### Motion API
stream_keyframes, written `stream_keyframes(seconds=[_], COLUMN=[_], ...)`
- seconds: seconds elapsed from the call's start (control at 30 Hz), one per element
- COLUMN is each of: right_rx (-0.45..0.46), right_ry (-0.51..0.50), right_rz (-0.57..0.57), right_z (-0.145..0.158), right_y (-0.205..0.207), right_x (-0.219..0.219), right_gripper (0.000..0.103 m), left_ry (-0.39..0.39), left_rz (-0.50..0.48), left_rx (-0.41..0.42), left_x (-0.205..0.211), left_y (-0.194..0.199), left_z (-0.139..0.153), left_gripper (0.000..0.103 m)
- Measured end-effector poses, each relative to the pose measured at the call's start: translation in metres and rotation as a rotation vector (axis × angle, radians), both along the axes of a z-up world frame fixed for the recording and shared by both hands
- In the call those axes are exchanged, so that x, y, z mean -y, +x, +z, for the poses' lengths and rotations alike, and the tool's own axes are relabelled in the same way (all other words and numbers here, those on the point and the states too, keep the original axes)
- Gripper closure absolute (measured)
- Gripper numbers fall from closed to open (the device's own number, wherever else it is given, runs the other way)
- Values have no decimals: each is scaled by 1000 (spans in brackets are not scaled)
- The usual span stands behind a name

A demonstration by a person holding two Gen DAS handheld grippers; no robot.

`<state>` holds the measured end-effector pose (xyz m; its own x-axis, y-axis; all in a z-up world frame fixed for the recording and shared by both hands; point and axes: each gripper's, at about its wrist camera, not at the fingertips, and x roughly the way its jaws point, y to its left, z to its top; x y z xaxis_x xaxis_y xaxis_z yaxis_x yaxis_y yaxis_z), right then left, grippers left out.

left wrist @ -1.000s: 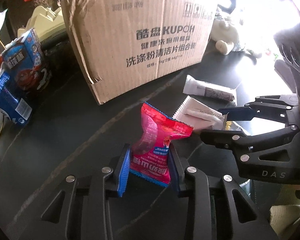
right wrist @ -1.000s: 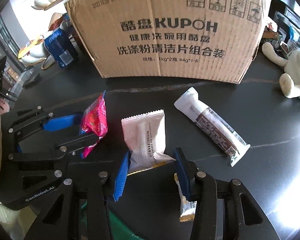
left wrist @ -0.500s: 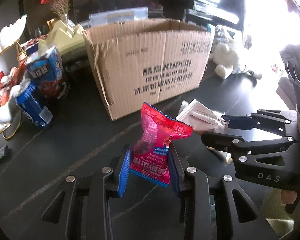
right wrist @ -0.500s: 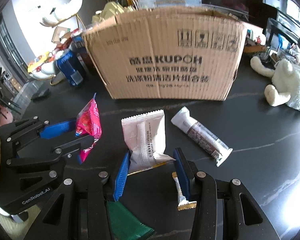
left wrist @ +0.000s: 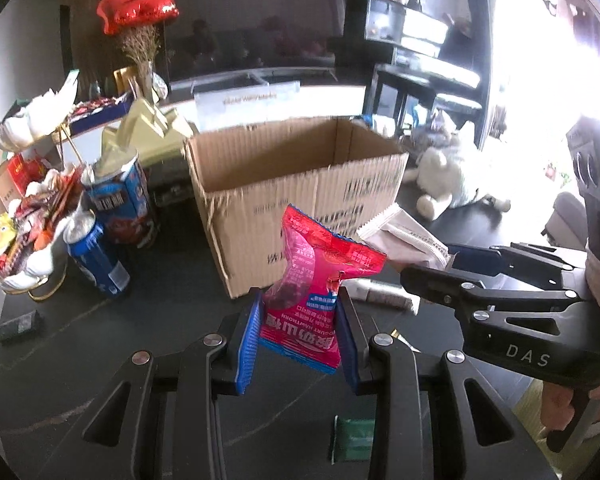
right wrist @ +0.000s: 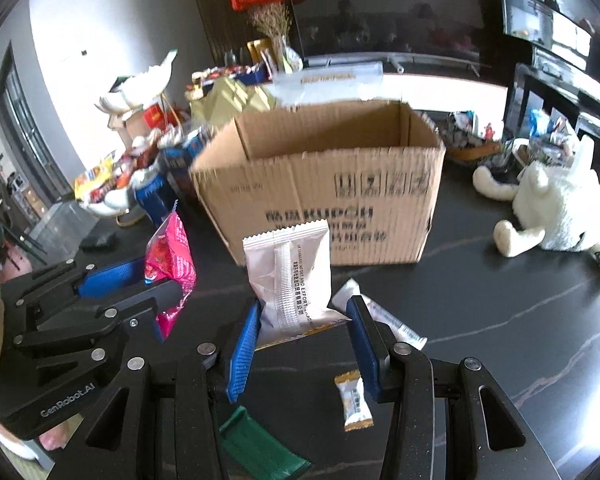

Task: Organize snacks
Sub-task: 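Carry the pink and white packets into the box and open both tools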

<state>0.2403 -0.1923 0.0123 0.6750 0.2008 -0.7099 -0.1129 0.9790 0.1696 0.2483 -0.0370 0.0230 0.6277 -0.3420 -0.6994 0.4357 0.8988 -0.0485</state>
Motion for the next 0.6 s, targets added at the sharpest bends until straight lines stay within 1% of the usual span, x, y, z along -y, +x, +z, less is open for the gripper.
stream_keyframes(seconds=[0.33, 0.6], right_rx=[90, 143], right_ry=[4, -14], right_rz=[-13, -18], right_z=[42, 70], right_y=[4, 20], right_x=[7, 10], right_gripper=[57, 57], left_ry=[-38, -58], left_rz=[36, 64], left_rx=[79, 84], left_x=[4, 7], left_y=[6, 26], left_z=[47, 69], left_gripper=[68, 68])
